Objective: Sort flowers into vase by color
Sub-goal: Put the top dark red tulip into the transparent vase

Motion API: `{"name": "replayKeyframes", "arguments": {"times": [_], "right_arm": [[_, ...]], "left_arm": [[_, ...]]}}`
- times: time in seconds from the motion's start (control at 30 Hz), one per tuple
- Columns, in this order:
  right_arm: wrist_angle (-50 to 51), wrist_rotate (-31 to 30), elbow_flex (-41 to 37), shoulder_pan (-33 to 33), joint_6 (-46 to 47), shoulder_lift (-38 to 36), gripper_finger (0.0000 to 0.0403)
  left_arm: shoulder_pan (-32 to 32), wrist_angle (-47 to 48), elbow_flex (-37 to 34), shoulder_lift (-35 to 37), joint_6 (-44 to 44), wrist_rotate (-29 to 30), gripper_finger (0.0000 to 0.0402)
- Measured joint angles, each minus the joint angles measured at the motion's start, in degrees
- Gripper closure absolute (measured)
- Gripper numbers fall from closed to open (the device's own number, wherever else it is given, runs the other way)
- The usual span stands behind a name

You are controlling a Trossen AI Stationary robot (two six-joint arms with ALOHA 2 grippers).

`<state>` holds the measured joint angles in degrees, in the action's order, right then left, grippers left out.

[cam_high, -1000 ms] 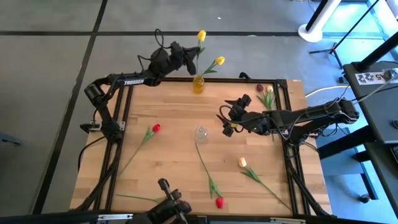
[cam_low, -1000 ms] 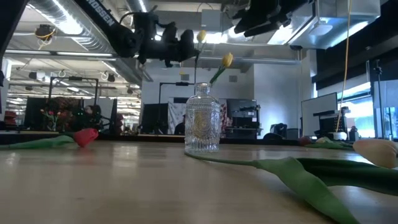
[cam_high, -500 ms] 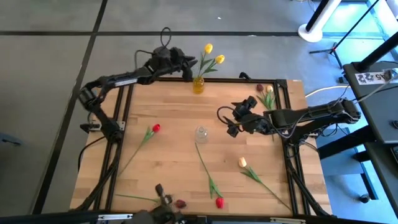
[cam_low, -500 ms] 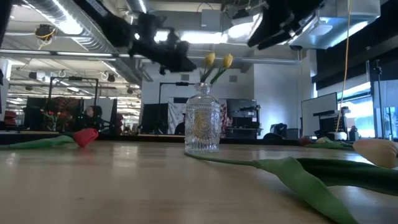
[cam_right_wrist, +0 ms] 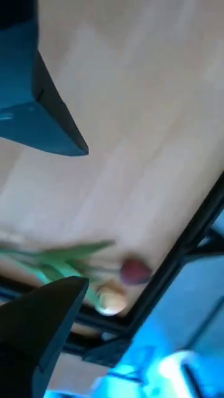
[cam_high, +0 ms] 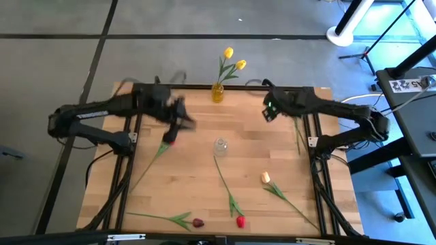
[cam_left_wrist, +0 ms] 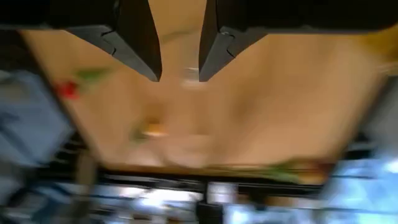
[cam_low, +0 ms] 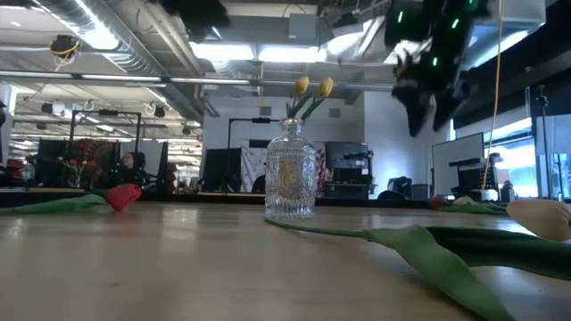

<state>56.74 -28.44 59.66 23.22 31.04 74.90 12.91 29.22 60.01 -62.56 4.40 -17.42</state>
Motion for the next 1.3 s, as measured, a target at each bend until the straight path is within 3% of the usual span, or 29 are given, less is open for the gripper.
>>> {"name": "replayKeyframes", "arguments": {"times": [0.23, 0.43, 0.6, 0.8, 1.1, 1.3], "right_arm": [[-8.1, 2.9, -3.2, 16.7, -3.9, 8.6, 0.0127], [-12.7, 5.7, -3.2, 24.4, -4.5, 19.3, 0.0177], [-14.7, 5.7, -3.2, 29.0, -4.5, 25.8, 0.0209], [-13.6, 7.2, -1.0, 30.2, -4.5, 26.9, 0.0259], [-13.9, 13.0, -1.0, 32.3, -4.6, 27.0, 0.0389], [-13.7, 18.4, -1.0, 27.8, -6.3, 22.2, 0.0386]], "left_arm": [[-26.3, -16.2, -15.9, 1.9, -8.7, 11.9, 0.0305], [-38.6, -20.0, -22.8, 1.4, -16.9, 24.5, 0.0306], [-43.1, -23.3, -25.9, 1.4, -20.6, 28.1, 0.0306], [-45.2, -25.7, -26.8, 1.4, -20.8, 30.5, 0.0306], [-45.3, -26.2, -26.8, 1.5, -20.8, 30.5, 0.0306], [-45.3, -26.3, -26.8, 1.5, -20.8, 30.5, 0.0306]]}}
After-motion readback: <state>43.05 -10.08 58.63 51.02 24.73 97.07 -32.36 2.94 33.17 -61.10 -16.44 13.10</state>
